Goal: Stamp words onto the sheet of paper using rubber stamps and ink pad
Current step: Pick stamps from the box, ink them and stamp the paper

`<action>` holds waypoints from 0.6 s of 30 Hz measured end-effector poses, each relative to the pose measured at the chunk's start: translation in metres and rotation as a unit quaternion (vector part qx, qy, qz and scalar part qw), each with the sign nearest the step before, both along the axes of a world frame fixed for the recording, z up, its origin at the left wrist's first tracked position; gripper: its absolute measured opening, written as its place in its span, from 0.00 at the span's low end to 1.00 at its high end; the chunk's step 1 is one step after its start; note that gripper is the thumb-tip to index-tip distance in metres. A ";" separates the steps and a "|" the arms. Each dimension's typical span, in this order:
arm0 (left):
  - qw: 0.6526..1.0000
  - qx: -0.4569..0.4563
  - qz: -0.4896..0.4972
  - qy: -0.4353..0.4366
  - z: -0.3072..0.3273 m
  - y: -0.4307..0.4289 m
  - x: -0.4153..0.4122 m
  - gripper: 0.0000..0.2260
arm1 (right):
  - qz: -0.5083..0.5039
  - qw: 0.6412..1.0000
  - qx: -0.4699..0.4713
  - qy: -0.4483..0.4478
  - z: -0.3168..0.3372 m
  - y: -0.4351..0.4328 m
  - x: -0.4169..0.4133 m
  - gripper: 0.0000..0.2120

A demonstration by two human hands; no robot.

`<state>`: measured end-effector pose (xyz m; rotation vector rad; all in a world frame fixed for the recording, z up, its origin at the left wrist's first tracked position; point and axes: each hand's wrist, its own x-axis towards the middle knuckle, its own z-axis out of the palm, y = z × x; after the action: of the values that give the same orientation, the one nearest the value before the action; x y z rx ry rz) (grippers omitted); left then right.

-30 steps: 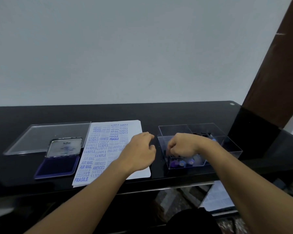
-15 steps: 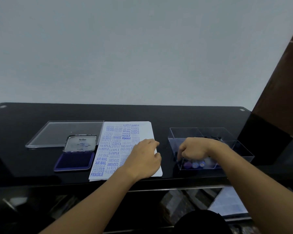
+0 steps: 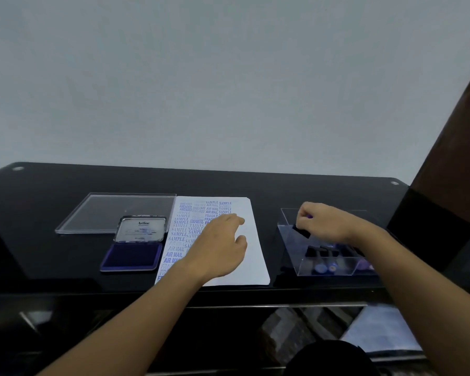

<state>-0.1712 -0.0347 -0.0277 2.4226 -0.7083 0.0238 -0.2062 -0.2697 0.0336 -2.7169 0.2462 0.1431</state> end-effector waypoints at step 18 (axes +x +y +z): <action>0.994 -0.018 0.108 -0.024 0.013 0.110 0.029 0.19 | 0.043 0.988 0.130 -0.079 0.013 0.097 0.035 0.08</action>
<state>-0.1422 0.0757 -0.0149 2.4597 -0.4606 0.1803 -0.1717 -0.1728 0.0468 -2.4642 0.0600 -0.0158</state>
